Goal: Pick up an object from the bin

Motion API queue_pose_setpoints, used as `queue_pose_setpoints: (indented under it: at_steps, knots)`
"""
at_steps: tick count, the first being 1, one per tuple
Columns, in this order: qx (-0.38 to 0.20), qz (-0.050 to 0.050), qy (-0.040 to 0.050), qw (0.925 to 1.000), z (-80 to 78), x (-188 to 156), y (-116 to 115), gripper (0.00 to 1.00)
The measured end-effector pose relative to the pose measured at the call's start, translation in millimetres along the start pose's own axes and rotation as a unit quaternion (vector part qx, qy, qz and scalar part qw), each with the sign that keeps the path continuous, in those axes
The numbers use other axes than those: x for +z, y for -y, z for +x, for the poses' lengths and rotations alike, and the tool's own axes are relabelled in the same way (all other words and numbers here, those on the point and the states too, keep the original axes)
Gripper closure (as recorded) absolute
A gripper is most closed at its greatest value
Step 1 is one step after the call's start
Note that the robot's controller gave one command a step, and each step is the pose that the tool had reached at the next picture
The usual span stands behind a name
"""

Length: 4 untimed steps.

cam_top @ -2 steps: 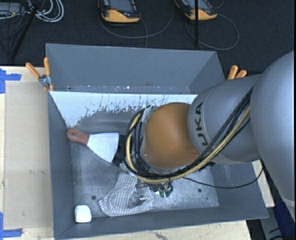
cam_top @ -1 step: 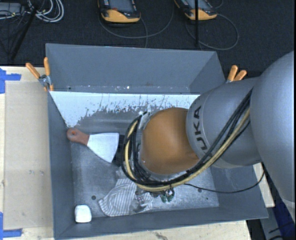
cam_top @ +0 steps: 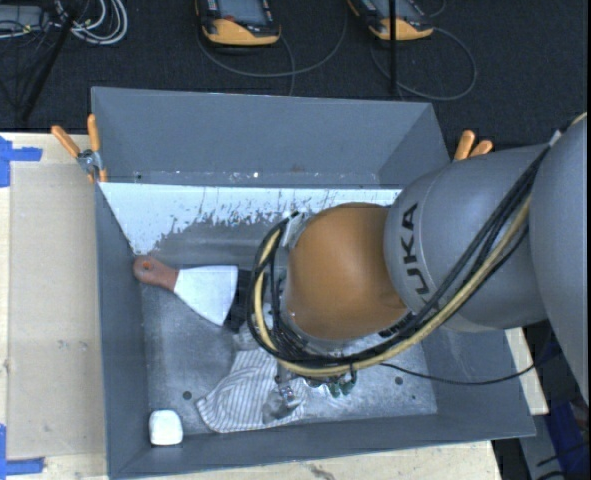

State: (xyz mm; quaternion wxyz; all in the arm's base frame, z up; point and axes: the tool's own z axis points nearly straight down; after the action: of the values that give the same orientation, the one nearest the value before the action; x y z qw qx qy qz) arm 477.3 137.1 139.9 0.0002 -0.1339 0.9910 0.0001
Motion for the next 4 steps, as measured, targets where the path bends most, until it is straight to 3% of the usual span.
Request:
queue_pose_setpoints:
  at_steps: [1, 2, 4]
  knots:
    - [-0.072, 0.001, 0.0155, 0.9973, -7.7, 65.1, -1.3, 0.0]
    - [-0.071, 0.0, -0.0012, 0.9974, 1.2, 59.4, -1.4, 1.0]
    - [-0.071, 0.0, -0.002, 0.9975, 2.0, 55.7, -1.3, 1.0]
